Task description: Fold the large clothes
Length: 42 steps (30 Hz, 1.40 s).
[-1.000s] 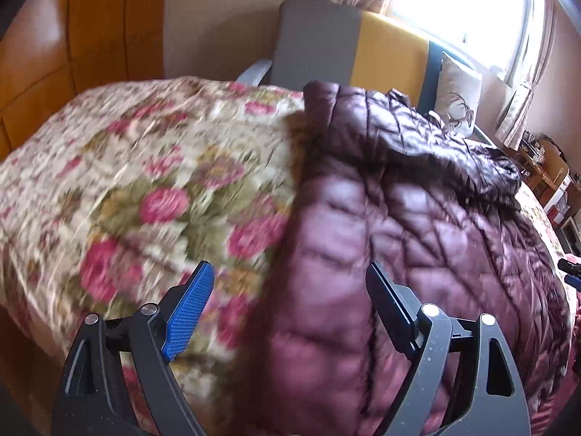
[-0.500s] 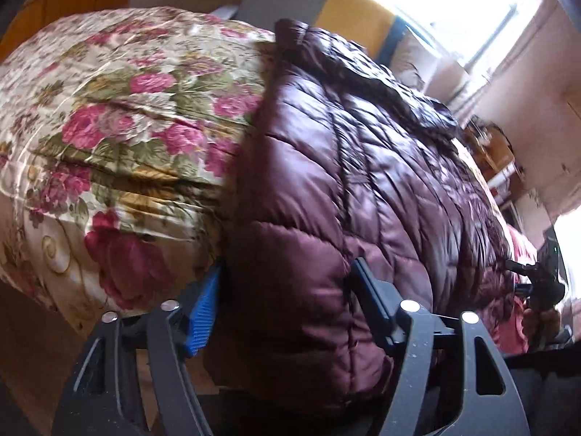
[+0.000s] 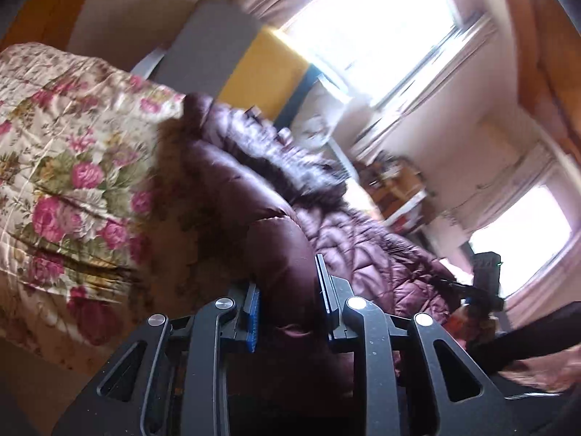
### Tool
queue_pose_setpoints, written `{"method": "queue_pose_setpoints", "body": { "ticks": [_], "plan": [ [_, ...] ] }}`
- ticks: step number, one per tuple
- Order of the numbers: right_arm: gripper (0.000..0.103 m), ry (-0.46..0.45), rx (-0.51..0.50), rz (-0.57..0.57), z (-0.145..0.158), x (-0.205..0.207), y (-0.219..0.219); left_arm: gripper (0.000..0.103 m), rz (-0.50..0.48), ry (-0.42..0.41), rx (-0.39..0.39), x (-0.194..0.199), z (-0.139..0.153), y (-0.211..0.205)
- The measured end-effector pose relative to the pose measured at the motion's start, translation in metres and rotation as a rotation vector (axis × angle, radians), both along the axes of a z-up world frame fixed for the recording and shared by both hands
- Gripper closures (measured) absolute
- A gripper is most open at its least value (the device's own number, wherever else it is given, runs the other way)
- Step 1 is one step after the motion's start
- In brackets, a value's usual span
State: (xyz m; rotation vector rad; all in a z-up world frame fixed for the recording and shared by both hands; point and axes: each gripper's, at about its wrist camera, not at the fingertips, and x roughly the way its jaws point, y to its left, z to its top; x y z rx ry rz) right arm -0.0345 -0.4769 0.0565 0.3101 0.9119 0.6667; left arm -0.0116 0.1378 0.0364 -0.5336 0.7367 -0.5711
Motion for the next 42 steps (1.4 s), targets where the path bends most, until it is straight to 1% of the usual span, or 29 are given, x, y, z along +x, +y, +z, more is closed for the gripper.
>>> {"method": "queue_pose_setpoints", "body": {
  "ticks": [3, 5, 8, 11, 12, 13, 15, 18, 20, 21, 24, 27, 29, 30, 31, 32, 33, 34, 35, 36, 38, 39, 40, 42],
  "plan": [
    [0.087, -0.045, 0.121, -0.018, 0.022, -0.015, -0.006, 0.078, 0.028, -0.014, -0.103, -0.013, 0.013, 0.017],
    [0.087, -0.07, 0.205, -0.03, 0.029, -0.013, -0.007, 0.078, 0.05, -0.03, -0.177, -0.014, 0.02, 0.026],
    [0.087, -0.1, 0.284, -0.058, 0.036, 0.006, -0.008, 0.078, 0.06, -0.05, -0.232, 0.0, 0.031, 0.029],
    [0.087, -0.09, 0.381, -0.12, 0.033, 0.034, -0.018, 0.078, 0.075, -0.041, -0.274, 0.02, 0.039, 0.033],
    [0.087, -0.085, 0.401, -0.135, 0.036, 0.044, -0.022, 0.078, 0.089, -0.029, -0.305, 0.034, 0.038, 0.035],
    [0.087, -0.064, 0.438, -0.162, 0.032, 0.06, -0.026, 0.078, 0.099, -0.023, -0.319, 0.041, 0.038, 0.037],
    [0.087, -0.047, 0.471, -0.193, 0.028, 0.087, -0.031, 0.078, 0.119, -0.011, -0.349, 0.068, 0.035, 0.039],
    [0.087, -0.005, 0.497, -0.237, 0.023, 0.133, -0.034, 0.078, 0.131, 0.014, -0.353, 0.106, 0.035, 0.036],
    [0.087, 0.008, 0.474, -0.26, 0.021, 0.166, -0.029, 0.078, 0.138, 0.036, -0.339, 0.14, 0.035, 0.031],
    [0.087, 0.031, 0.471, -0.267, 0.018, 0.187, -0.027, 0.078, 0.136, 0.043, -0.331, 0.155, 0.035, 0.029],
    [0.086, 0.072, 0.448, -0.303, 0.009, 0.226, -0.027, 0.078, 0.159, 0.091, -0.296, 0.208, 0.033, 0.022],
    [0.082, 0.111, 0.43, -0.345, -0.002, 0.268, -0.03, 0.075, 0.2, 0.156, -0.279, 0.255, 0.02, 0.022],
    [0.075, 0.13, 0.423, -0.354, -0.012, 0.295, -0.029, 0.073, 0.24, 0.214, -0.29, 0.279, 0.008, 0.025],
    [0.073, 0.15, 0.421, -0.365, -0.018, 0.304, -0.03, 0.069, 0.244, 0.232, -0.295, 0.29, 0.004, 0.025],
    [0.064, 0.18, 0.436, -0.365, -0.025, 0.316, -0.03, 0.065, 0.247, 0.253, -0.298, 0.303, -0.001, 0.026],
    [0.054, 0.198, 0.464, -0.357, -0.031, 0.324, -0.03, 0.063, 0.26, 0.275, -0.304, 0.312, -0.005, 0.028],
    [0.032, 0.214, 0.497, -0.358, -0.035, 0.331, -0.031, 0.057, 0.259, 0.292, -0.318, 0.32, -0.01, 0.029],
    [0.009, 0.213, 0.532, -0.363, -0.037, 0.337, -0.032, 0.049, 0.251, 0.303, -0.334, 0.327, -0.013, 0.03],
    [0.002, 0.186, 0.545, -0.376, -0.036, 0.34, -0.033, 0.041, 0.267, 0.31, -0.341, 0.333, -0.017, 0.033],
    [0.002, 0.163, 0.547, -0.387, -0.035, 0.343, -0.033, 0.037, 0.315, 0.304, -0.334, 0.335, -0.017, 0.039],
    [0.002, 0.167, 0.571, -0.389, -0.033, 0.348, -0.036, 0.029, 0.349, 0.291, -0.335, 0.337, -0.016, 0.048],
    [0.002, 0.158, 0.563, -0.387, -0.031, 0.347, -0.037, 0.027, 0.361, 0.284, -0.343, 0.336, -0.015, 0.054],
    [0.002, 0.127, 0.525, -0.388, -0.026, 0.342, -0.039, 0.024, 0.387, 0.26, -0.322, 0.332, -0.011, 0.061],
    [0.002, 0.083, 0.453, -0.376, -0.022, 0.327, -0.04, 0.023, 0.41, 0.204, -0.217, 0.324, -0.007, 0.066]
  ]
}}
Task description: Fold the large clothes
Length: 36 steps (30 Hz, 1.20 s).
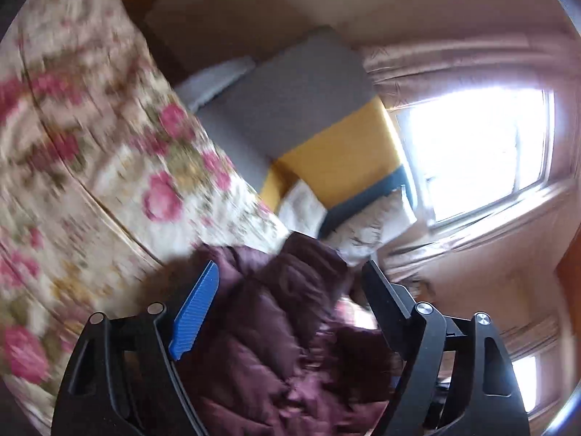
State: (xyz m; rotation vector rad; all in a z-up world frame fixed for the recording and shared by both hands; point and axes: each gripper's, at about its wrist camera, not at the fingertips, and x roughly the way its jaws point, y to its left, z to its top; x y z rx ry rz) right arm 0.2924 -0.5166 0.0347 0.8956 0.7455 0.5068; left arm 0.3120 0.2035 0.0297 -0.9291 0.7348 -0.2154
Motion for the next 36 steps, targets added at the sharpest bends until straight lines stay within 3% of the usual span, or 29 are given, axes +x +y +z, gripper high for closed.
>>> {"method": "queue_pose_setpoints", "body": {
  "ticks": [5, 9, 10, 11, 13, 15, 17, 20, 24, 29, 31, 33, 34, 35, 36],
  "plan": [
    [0.002, 0.021, -0.24, 0.021, -0.029, -0.069, -0.008, 0.023, -0.225, -0.03, 0.266, -0.035, -0.032, -0.033],
    [0.004, 0.095, -0.318, 0.063, -0.072, -0.107, -0.003, 0.023, -0.323, -0.021, 0.32, -0.058, -0.059, -0.057],
    [0.008, 0.105, -0.323, 0.068, -0.08, -0.108, 0.0, 0.027, -0.332, -0.009, 0.323, -0.06, -0.067, -0.061],
    [0.021, 0.114, -0.311, 0.082, -0.086, -0.11, 0.004, 0.041, -0.339, 0.003, 0.312, -0.061, -0.073, -0.063],
    [0.043, 0.119, -0.293, 0.098, -0.093, -0.11, 0.012, 0.053, -0.337, 0.005, 0.31, -0.067, -0.075, -0.068],
    [0.054, 0.101, -0.295, 0.09, -0.087, -0.115, 0.014, 0.068, -0.325, -0.01, 0.296, -0.076, -0.069, -0.065],
    [0.073, 0.08, -0.286, 0.092, -0.076, -0.122, 0.011, 0.081, -0.316, -0.017, 0.27, -0.091, -0.064, -0.06],
    [0.083, 0.047, -0.309, 0.134, -0.059, -0.143, 0.011, 0.085, -0.324, -0.04, 0.235, -0.115, -0.059, -0.06],
    [0.085, 0.053, -0.363, 0.196, -0.051, -0.19, 0.015, 0.086, -0.327, -0.042, 0.216, -0.165, -0.056, -0.057],
    [0.085, 0.087, -0.357, 0.219, -0.054, -0.241, 0.008, 0.086, -0.328, -0.001, 0.192, -0.237, -0.061, -0.051],
    [0.084, 0.089, -0.37, 0.221, -0.052, -0.251, 0.008, 0.082, -0.33, 0.013, 0.198, -0.255, -0.06, -0.05],
    [0.082, 0.086, -0.417, 0.222, -0.049, -0.249, 0.013, 0.057, -0.302, 0.042, 0.257, -0.258, -0.056, -0.049],
    [0.075, 0.08, -0.441, 0.216, -0.046, -0.244, 0.014, 0.031, -0.253, 0.038, 0.327, -0.259, -0.049, -0.046],
    [0.064, 0.07, -0.468, 0.205, -0.042, -0.24, 0.016, 0.016, -0.212, 0.013, 0.377, -0.26, -0.04, -0.043],
    [0.053, 0.058, -0.502, 0.181, -0.036, -0.235, 0.018, 0.015, -0.169, -0.012, 0.422, -0.259, -0.032, -0.041]
  ]
}}
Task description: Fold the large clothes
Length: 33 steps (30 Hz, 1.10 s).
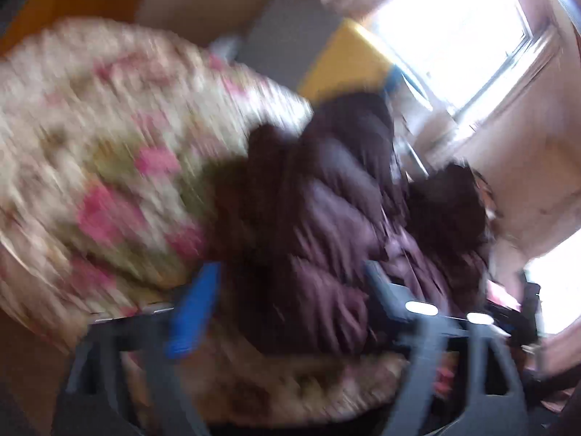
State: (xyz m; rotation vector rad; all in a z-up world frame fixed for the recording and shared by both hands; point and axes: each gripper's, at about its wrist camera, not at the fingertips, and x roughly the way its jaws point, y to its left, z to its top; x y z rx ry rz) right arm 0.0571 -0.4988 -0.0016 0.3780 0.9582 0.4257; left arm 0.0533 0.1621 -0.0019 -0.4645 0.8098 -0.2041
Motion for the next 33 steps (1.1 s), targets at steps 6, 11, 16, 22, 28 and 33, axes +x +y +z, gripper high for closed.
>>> {"method": "queue_pose_setpoints", "body": {
  "ticks": [6, 11, 16, 22, 28, 33],
  "plan": [
    [0.027, -0.189, -0.166, -0.051, 0.042, 0.051, 0.024, 0.015, -0.04, -0.144, 0.225, 0.047, 0.043, -0.03],
    [0.027, -0.231, -0.408, 0.014, 0.037, 0.107, 0.07, 0.015, -0.165, -0.171, 0.384, 0.104, 0.043, -0.075],
    [0.041, -0.158, -0.567, 0.093, 0.0, 0.137, 0.091, 0.049, -0.237, -0.112, 0.445, 0.144, 0.012, -0.096],
    [0.074, -0.217, -0.556, 0.019, 0.023, 0.12, 0.069, 0.077, -0.16, -0.14, 0.349, 0.129, 0.023, -0.068],
    [0.077, -0.288, -0.441, -0.081, 0.07, 0.139, 0.054, 0.079, -0.069, -0.158, 0.128, 0.134, 0.058, -0.027],
    [0.078, -0.261, -0.422, -0.16, 0.069, 0.198, 0.059, 0.079, 0.01, -0.11, 0.115, 0.184, 0.064, -0.024]
  ]
}}
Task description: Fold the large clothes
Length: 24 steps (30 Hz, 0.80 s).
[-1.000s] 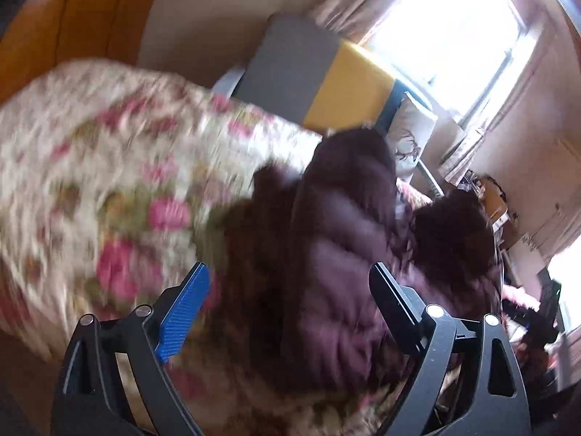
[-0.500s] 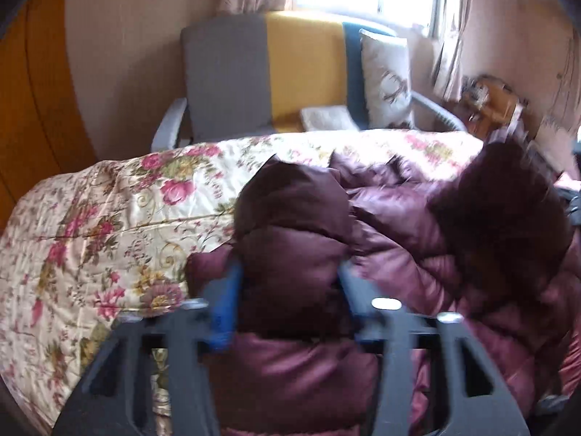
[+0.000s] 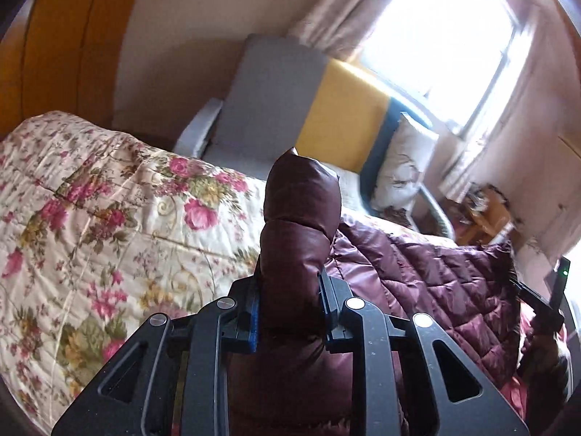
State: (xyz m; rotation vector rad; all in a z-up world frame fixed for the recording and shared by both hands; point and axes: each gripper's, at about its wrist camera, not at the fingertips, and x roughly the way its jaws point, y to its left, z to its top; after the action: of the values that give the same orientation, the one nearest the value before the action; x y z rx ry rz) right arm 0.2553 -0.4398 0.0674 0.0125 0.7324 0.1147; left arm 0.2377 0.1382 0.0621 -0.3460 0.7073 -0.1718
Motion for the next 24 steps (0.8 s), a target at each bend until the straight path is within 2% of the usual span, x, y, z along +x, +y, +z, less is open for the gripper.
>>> {"method": "queue_pose_setpoints", "body": {
  "ticks": [3, 7, 8, 11, 15, 18, 19, 21, 22, 23, 24],
  "plan": [
    [0.078, 0.058, -0.04, -0.049, -0.02, 0.041, 0.01, 0.079, 0.053, 0.079, 0.04, 0.042, -0.017, -0.007],
    [0.078, 0.142, -0.131, -0.09, -0.068, 0.081, 0.022, 0.079, 0.115, 0.194, 0.109, 0.088, -0.062, -0.017],
    [0.078, 0.157, -0.141, -0.098, -0.079, 0.089, 0.023, 0.079, 0.126, 0.226, 0.106, 0.098, -0.076, -0.018],
    [0.077, 0.21, -0.128, -0.115, -0.111, 0.104, 0.019, 0.079, 0.137, 0.277, 0.129, 0.113, -0.107, -0.017],
    [0.073, 0.288, -0.103, -0.123, -0.15, 0.116, 0.013, 0.072, 0.153, 0.301, 0.15, 0.115, -0.128, -0.017],
    [0.07, 0.307, -0.104, -0.12, -0.149, 0.118, 0.011, 0.065, 0.162, 0.322, 0.131, 0.115, -0.125, -0.012],
    [0.067, 0.306, -0.106, -0.126, -0.146, 0.116, 0.009, 0.06, 0.168, 0.321, 0.121, 0.115, -0.122, -0.009],
    [0.057, 0.3, -0.089, -0.125, -0.136, 0.114, 0.004, 0.047, 0.198, 0.294, 0.104, 0.107, -0.108, -0.004],
    [0.049, 0.284, -0.078, -0.123, -0.127, 0.109, 0.002, 0.036, 0.226, 0.259, 0.108, 0.099, -0.094, -0.002],
    [0.035, 0.251, -0.073, -0.129, -0.114, 0.102, 0.0, 0.031, 0.251, 0.227, 0.116, 0.091, -0.083, 0.0],
    [0.032, 0.226, -0.072, -0.133, -0.104, 0.097, 0.0, 0.031, 0.276, 0.182, 0.128, 0.08, -0.07, 0.001]
  ]
}}
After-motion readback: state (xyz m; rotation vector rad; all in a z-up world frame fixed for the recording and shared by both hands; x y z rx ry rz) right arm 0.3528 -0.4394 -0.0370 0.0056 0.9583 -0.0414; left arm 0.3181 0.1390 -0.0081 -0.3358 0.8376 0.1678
